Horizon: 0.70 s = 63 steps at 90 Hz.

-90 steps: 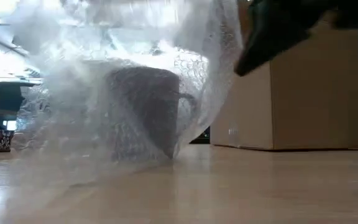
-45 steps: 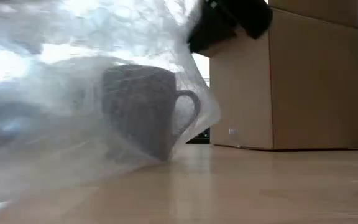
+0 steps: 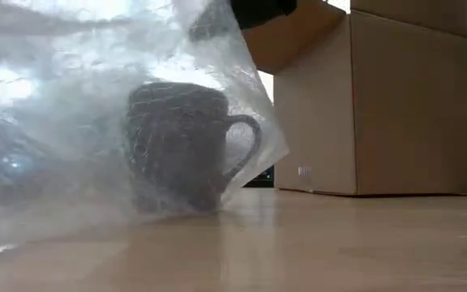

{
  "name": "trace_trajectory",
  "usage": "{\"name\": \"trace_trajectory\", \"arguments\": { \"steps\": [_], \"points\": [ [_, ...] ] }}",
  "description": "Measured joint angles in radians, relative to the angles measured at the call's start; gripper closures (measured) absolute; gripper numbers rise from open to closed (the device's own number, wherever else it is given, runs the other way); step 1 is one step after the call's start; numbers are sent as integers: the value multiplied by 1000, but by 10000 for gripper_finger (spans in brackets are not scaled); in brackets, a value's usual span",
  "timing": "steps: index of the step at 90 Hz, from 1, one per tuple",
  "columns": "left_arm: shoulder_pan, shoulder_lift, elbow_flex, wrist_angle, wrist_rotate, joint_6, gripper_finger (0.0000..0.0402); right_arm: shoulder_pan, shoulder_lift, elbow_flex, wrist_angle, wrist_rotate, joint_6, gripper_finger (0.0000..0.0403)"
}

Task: Wrap mug
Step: Wrap the blue mug with bubble wrap

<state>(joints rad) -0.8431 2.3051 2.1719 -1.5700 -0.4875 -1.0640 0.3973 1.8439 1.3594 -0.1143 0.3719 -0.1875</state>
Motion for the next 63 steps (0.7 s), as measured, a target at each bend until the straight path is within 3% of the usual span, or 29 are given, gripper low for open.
{"name": "trace_trajectory", "arguments": {
  "steps": [27,63],
  "points": [
    [53,0,0,-1,-87,150,402,-46,34,0,-5,-165,8,403],
    [79,0,-1,-1,-185,248,402,-77,84,-1,17,-264,2,403]
  ]
}}
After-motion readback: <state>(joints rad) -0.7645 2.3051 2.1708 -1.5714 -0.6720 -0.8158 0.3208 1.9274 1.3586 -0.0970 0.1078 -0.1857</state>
